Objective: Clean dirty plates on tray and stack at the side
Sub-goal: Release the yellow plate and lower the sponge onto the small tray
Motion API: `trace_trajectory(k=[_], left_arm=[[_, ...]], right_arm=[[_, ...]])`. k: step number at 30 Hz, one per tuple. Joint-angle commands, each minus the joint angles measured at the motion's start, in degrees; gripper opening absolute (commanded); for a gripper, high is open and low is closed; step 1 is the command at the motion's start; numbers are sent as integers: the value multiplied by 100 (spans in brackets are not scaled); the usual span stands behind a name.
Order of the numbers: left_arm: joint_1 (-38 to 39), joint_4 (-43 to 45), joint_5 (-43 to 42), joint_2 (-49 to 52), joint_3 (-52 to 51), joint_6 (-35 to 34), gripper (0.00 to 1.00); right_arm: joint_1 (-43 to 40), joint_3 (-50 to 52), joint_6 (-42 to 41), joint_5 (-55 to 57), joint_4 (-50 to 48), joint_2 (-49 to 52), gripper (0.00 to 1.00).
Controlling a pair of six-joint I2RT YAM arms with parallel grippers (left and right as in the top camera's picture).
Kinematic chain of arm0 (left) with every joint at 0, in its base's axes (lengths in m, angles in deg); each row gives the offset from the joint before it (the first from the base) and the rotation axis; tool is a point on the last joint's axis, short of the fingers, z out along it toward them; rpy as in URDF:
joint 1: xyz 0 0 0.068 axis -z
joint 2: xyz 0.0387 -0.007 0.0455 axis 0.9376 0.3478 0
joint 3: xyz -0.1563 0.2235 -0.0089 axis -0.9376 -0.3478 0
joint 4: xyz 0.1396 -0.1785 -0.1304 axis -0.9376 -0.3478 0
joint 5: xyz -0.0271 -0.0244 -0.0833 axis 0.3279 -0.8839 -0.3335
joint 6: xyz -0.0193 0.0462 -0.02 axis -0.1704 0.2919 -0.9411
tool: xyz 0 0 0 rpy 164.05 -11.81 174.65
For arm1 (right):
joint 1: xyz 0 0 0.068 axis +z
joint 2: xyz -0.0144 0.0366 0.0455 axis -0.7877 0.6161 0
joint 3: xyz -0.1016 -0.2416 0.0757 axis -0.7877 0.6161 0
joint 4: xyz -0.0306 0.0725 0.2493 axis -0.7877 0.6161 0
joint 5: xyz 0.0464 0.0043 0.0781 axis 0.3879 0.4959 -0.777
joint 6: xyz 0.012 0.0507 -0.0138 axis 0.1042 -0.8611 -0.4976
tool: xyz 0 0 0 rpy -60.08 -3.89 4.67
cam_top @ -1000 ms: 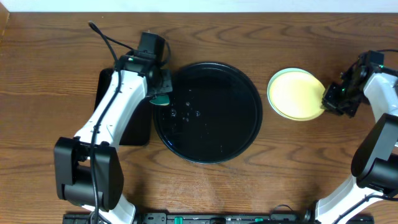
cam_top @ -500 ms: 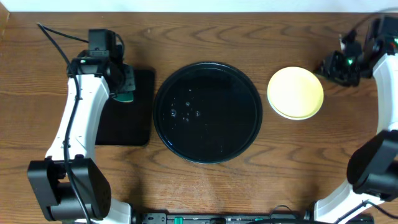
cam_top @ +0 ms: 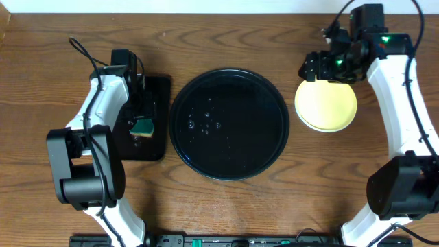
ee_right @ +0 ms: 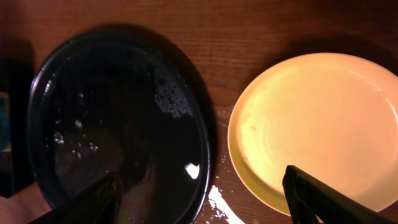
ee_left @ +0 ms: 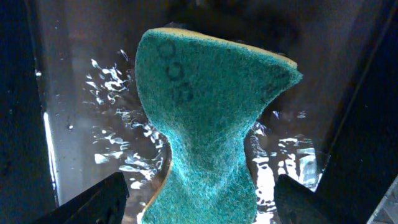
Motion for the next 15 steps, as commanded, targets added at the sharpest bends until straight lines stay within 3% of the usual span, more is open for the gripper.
trace_trajectory(k=[1, 6, 12, 14, 15], left_arm=[[-9, -219, 7, -249, 179, -26, 77], [2, -413, -197, -1073, 459, -168, 77], [2, -177, -463, -2168, 461, -999, 78], [2, -127, -461, -2332, 461, -997, 78], [2, -122, -459, -2380, 461, -994, 78]], right_arm=[[140, -35, 24, 245, -2, 4, 81], [149, -39, -46, 70, 46, -7, 79], [149, -76, -39, -481, 72, -227, 61], [149, -81, -37, -459, 74, -417, 61], [149, -81, -37, -413, 76, -564, 67]])
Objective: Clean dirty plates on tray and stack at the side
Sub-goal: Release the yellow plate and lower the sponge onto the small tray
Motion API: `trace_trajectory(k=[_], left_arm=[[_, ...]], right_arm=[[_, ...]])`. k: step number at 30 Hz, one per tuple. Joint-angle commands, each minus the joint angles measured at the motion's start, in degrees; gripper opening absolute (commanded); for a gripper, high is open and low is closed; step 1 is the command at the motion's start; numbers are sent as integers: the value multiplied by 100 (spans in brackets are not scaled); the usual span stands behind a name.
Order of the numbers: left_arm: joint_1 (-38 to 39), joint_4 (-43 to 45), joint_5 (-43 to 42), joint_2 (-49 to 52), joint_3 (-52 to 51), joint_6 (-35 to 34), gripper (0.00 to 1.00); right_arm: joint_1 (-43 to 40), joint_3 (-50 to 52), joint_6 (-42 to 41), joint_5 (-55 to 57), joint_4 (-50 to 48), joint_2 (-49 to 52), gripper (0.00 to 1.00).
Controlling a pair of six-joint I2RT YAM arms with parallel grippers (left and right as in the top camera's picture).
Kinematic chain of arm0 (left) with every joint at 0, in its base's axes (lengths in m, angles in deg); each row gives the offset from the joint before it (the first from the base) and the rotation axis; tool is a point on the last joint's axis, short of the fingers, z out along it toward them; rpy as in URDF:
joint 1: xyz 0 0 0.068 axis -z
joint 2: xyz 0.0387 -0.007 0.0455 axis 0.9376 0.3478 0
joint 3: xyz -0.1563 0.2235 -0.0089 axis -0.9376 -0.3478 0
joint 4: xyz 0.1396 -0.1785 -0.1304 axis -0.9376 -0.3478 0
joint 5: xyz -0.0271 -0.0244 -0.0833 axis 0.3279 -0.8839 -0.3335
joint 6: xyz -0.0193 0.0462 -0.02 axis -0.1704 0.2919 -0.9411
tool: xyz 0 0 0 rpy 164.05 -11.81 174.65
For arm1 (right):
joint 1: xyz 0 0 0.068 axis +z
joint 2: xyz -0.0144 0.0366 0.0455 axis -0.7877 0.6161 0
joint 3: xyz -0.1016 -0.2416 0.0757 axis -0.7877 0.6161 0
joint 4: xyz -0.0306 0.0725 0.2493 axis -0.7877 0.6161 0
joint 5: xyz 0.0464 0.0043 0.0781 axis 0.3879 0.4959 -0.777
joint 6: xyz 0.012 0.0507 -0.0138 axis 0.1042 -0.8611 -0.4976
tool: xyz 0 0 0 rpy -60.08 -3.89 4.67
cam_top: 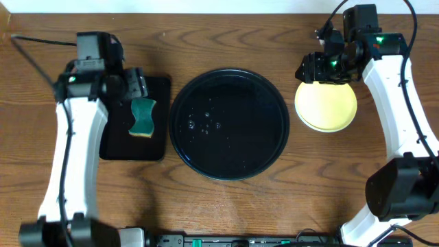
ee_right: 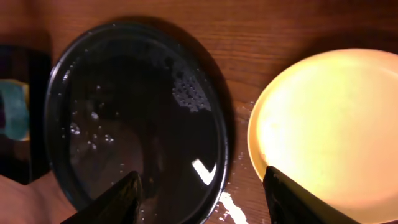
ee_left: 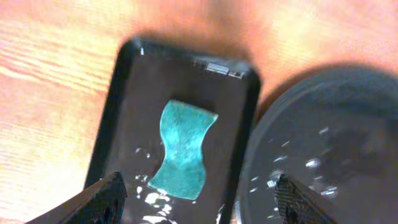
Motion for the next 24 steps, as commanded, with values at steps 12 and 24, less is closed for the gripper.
trace_trajectory(k=[12, 24], left_arm=[[-2, -15, -94, -136, 48, -326, 78], [-4, -13, -94, -136, 48, -326, 78]], right_arm=[[28, -81, 4, 577, 68, -2675, 99], [17, -79, 162, 876, 776, -3333, 99]])
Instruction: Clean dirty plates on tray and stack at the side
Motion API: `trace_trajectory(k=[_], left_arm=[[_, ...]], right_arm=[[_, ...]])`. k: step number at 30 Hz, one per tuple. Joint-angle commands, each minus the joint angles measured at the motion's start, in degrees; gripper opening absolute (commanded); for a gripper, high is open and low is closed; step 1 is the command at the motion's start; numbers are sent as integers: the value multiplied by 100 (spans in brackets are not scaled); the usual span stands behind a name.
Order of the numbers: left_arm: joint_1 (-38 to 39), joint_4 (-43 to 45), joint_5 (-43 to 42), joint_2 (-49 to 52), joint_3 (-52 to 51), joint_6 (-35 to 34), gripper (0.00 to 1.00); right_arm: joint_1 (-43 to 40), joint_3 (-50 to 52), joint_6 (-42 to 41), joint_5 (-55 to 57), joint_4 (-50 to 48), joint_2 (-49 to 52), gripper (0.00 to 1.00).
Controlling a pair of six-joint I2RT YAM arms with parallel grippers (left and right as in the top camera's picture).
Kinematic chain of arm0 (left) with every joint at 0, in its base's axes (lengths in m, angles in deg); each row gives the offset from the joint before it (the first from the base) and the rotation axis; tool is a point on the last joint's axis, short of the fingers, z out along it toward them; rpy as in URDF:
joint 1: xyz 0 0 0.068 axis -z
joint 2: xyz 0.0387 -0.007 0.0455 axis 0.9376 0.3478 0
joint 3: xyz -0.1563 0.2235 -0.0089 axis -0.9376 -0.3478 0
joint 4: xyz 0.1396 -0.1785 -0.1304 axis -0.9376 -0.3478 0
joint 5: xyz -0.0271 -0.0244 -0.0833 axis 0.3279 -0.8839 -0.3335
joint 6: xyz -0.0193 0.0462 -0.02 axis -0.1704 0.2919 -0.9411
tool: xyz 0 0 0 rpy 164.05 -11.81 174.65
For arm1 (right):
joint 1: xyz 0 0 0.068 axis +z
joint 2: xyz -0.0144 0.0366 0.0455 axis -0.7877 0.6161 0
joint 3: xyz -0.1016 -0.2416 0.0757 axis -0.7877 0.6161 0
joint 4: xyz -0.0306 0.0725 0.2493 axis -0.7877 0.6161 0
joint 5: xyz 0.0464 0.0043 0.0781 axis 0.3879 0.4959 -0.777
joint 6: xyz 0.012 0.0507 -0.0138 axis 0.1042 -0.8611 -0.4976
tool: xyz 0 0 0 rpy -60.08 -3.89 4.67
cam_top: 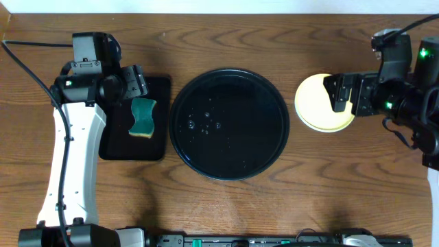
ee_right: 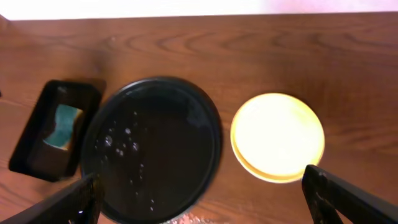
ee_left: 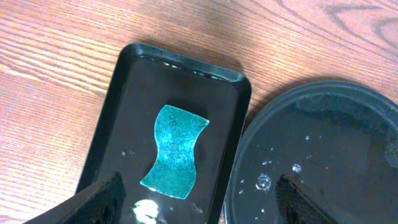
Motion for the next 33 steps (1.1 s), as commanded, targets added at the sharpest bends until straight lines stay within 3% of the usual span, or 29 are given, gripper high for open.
trace_trajectory(k=[1, 9, 13, 21, 24, 28, 33], left_arm=[[-2, 0, -26, 31, 28, -72, 78], [-4, 0, -26, 31, 28, -72, 79], [-4, 0, -26, 31, 28, -72, 79], [-4, 0, -26, 31, 28, -72, 79], [-2, 0, -26, 31, 28, -72, 79], [-2, 0, -26, 31, 28, -72, 79], [-2, 0, -26, 31, 28, -72, 79]], right_arm=[[17, -42, 120, 195, 22, -63, 99], [103, 74, 127, 197, -234, -52, 99], [149, 837, 455, 199, -1471, -269, 99], [326, 4603, 568, 225, -5119, -1926, 99], [321, 5995, 575, 485, -6037, -2730, 99], [321, 7772, 586, 804, -6789, -4092, 99], [317, 9245, 629, 820, -7307, -5421, 99]])
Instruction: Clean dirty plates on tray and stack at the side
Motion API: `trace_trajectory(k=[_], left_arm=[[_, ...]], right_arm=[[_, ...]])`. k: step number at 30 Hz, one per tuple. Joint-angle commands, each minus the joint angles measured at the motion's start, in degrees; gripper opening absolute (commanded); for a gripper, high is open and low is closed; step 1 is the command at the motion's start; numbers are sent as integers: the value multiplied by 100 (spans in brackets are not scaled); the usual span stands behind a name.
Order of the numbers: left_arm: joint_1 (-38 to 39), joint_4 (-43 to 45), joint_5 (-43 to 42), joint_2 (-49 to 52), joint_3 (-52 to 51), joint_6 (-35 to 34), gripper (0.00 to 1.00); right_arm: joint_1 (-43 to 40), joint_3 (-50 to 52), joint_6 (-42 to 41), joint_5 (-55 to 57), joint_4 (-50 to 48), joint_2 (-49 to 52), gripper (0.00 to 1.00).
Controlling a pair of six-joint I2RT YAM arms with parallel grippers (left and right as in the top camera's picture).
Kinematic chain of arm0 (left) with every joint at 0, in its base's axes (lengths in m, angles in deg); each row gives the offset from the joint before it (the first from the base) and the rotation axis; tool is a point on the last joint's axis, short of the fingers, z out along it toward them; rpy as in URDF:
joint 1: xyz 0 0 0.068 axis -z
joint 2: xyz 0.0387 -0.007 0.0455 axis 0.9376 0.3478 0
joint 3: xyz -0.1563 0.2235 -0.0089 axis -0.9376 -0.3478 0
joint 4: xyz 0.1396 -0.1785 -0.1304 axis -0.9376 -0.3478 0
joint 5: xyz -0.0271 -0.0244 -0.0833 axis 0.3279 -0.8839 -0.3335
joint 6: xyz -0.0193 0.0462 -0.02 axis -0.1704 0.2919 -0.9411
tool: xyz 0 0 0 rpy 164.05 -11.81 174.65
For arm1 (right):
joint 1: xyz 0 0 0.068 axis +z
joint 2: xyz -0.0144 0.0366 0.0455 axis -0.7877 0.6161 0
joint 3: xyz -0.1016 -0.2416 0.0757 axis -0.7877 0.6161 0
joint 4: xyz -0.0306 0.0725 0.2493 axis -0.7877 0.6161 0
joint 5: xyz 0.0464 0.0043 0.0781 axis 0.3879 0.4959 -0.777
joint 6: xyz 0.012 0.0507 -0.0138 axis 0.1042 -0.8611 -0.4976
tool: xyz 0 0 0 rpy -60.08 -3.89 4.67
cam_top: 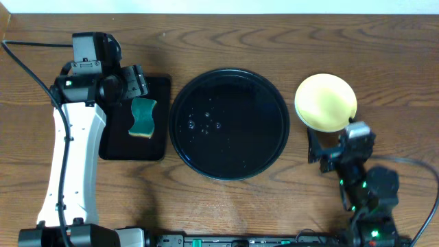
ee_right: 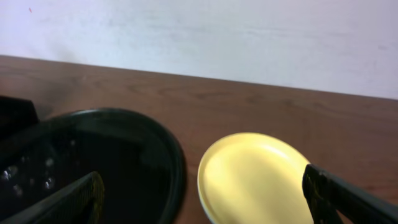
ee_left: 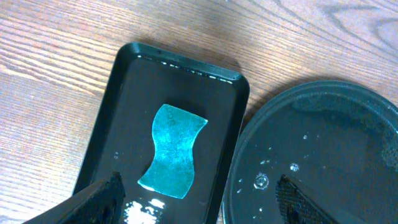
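Note:
The yellow plate (cam_top: pixel 326 103) lies on the table to the right of the round black tray (cam_top: pixel 229 123); the right wrist view shows the plate (ee_right: pixel 255 177) beside that tray (ee_right: pixel 93 162). Only water drops lie on the round tray. The green sponge (cam_top: pixel 143 116) rests in the small black tray (cam_top: pixel 159 89), and the sponge (ee_left: pixel 172 151) lies flat in the left wrist view. My left gripper (cam_top: pixel 134 84) hangs open high above it, and this gripper (ee_left: pixel 200 200) is empty. My right gripper (cam_top: pixel 329 147) is open and empty, just in front of the plate.
The round tray's wet rim (ee_left: pixel 298 93) nearly touches the small tray's wet right wall (ee_left: pixel 233 143). A pale wall (ee_right: pixel 199 37) runs behind the table's far edge. Bare wood lies in front of both trays.
My right arm has moved from the table's right edge beside the plate to the front right, its camera now looking low across the table. The left arm and sponge stayed put.
At first my left gripper was low in the small tray, open round the sponge, and my right gripper hovered open over the yellow plate. Then the left gripper was high, with the sponge left in the tray. The right arm then drew away to the right, and now sits front right.

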Motion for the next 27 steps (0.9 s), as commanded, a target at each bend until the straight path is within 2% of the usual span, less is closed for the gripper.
trace_trajectory(k=[1, 4, 15, 27], left_arm=[[-4, 4, 11, 31, 31, -55, 79], [-2, 2, 11, 31, 31, -55, 79], [-4, 4, 11, 31, 31, -55, 79], [-4, 4, 11, 31, 31, -55, 79]], right_arm=[[39, 850, 105, 160, -271, -785, 99], [39, 1397, 87, 138, -374, -1294, 99], [52, 1373, 90, 94, 389, -1921, 99], [59, 1373, 83, 94, 385, -2369, 99]])
